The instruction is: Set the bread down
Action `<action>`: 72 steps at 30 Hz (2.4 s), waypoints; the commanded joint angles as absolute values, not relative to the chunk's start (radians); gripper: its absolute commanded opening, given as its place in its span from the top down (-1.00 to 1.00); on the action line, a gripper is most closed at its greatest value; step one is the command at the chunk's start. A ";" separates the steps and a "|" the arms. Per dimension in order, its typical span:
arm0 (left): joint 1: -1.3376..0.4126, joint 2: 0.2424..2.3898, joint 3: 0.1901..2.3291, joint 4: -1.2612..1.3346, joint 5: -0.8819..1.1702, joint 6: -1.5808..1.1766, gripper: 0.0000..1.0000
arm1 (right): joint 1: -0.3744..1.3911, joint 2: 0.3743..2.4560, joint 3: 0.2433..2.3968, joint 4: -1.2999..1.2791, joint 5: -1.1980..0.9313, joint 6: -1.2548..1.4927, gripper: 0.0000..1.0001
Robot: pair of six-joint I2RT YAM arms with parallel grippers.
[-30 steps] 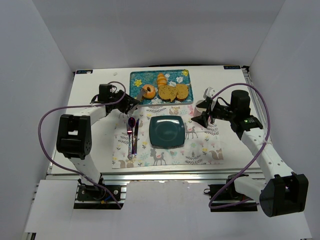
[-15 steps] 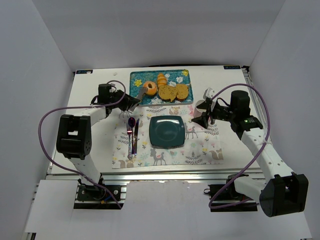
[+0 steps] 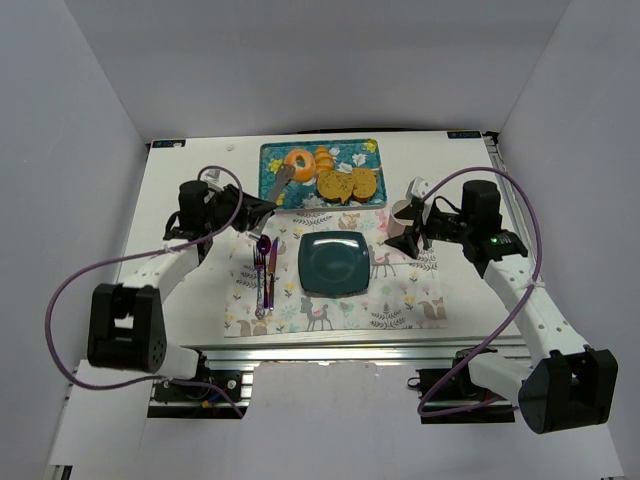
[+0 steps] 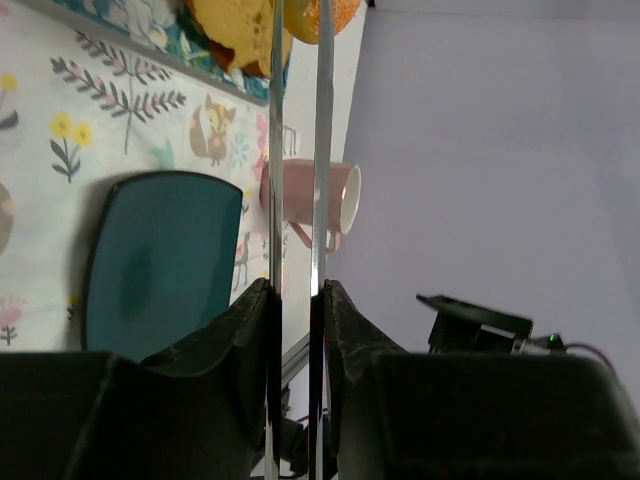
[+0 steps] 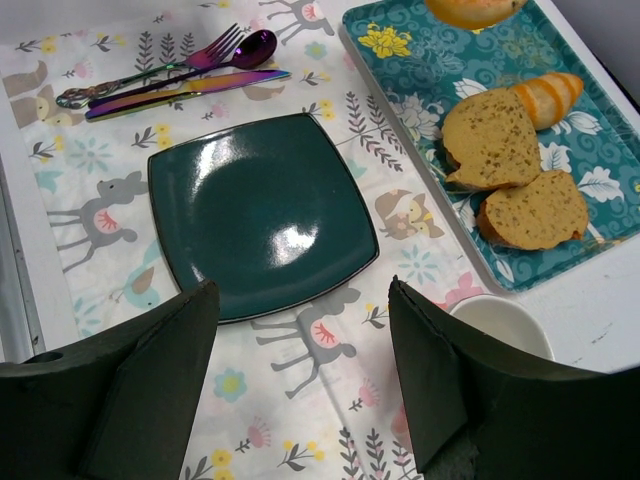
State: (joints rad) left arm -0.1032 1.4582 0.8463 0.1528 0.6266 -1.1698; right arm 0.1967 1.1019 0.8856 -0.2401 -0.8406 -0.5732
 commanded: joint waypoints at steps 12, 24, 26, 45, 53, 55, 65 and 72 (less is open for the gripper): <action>-0.296 1.003 0.531 0.006 0.597 -1.147 1.00 | 0.192 1.109 0.983 -0.336 -0.867 -0.629 -0.47; -0.373 1.083 0.511 -0.083 0.560 -1.074 0.83 | 0.192 1.101 0.993 -0.357 -0.862 -0.624 -0.47; -0.379 1.092 0.522 -0.115 0.555 -1.055 0.66 | 0.192 1.095 0.988 -0.359 -0.859 -0.621 -0.47; -0.379 0.997 0.577 -0.310 0.477 -0.991 -0.06 | 0.192 1.086 0.974 -0.360 -0.859 -0.620 -0.47; -0.376 0.977 0.646 -0.425 0.439 -0.940 -0.04 | 0.192 1.077 0.965 -0.362 -0.862 -0.620 -0.47; -0.370 0.970 0.676 -0.471 0.427 -0.924 -0.03 | 0.192 1.074 0.962 -0.362 -0.862 -0.621 -0.47; -0.311 0.962 0.828 -0.624 0.362 -0.856 0.32 | 0.193 1.068 0.957 -0.362 -0.868 -0.627 -0.48; -0.259 1.091 1.049 -0.730 -0.080 -0.392 0.79 | 0.192 1.072 0.950 -0.354 -0.894 -0.637 -0.48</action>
